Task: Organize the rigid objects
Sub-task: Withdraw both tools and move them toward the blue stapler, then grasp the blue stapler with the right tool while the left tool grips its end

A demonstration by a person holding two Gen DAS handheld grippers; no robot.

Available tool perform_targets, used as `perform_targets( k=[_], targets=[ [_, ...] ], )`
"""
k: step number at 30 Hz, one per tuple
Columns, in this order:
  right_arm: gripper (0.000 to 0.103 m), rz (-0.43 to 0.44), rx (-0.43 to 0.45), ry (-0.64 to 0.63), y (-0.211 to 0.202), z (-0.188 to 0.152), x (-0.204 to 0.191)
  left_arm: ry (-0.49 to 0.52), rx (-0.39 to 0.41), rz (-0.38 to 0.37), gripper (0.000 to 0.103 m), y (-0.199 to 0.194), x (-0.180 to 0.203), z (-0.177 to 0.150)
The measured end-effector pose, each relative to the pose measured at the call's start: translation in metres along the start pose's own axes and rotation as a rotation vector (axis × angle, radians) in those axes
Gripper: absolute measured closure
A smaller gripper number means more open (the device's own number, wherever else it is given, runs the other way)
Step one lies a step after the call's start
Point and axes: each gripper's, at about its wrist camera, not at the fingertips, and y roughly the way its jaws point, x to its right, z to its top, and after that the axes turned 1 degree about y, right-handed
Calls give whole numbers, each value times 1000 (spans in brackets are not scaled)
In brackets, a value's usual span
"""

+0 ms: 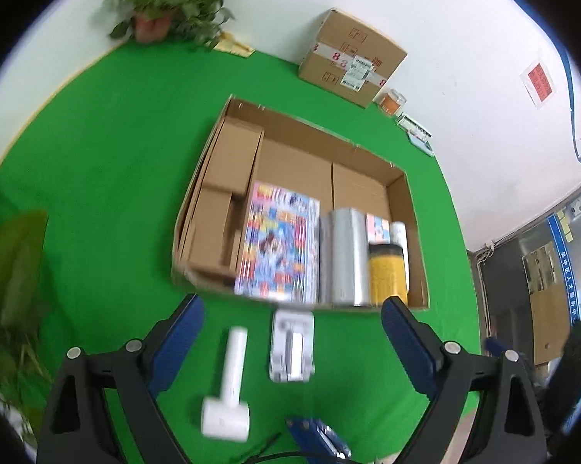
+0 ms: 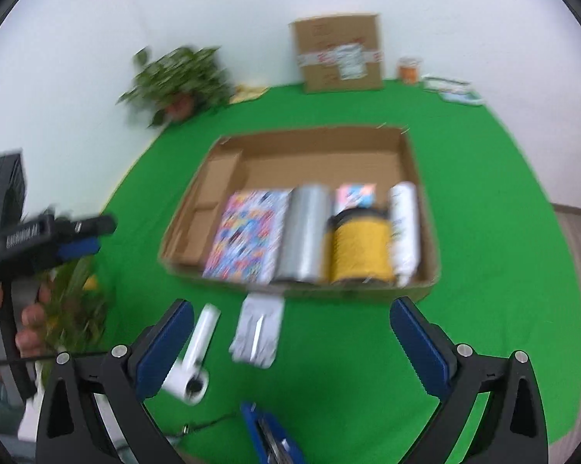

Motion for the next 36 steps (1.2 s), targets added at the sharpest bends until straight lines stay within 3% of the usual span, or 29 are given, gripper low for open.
perform_targets(
  k=[3,6,11,13,18,22,25,26,28,29,33,36],
  targets=[
    [1,81,-167,-35,23,-41,-2,-16,-30,20,10,-8,0,-31],
    [1,114,-289,-40,44,-89,1,-15,-126,20,10,-2,5,-69],
    [2,143,-354,4,71,-166,2,-84,-338,-94,12,27,13,-140],
    [3,136,-356,3,77,-183,3,-117,-386,-120,13,37,14,-165],
    [12,106,-345,-63,91,-207,1,-121,-417,-79,14,40,21,-202],
    [48,71,-410,-46,113,-222,3,-93,-399,-37,14,33,23,-213],
    [59,44,-368,-69,109,-226,4,-114,-400,-38,14,35,20,-216],
    [71,40,-347,-84,104,-227,4,-124,-404,-45,14,37,18,-218],
    [85,24,-329,-95,96,-224,6,-140,-414,-62,14,43,17,-220],
    [84,-42,-323,-89,94,-226,12,-145,-420,-70,14,46,17,-222],
    [85,-42,-337,33,89,-232,43,-158,-453,-112,14,63,22,-226],
    [76,-26,-308,48,82,-233,53,-144,-482,-137,14,77,28,-227]
  ],
)
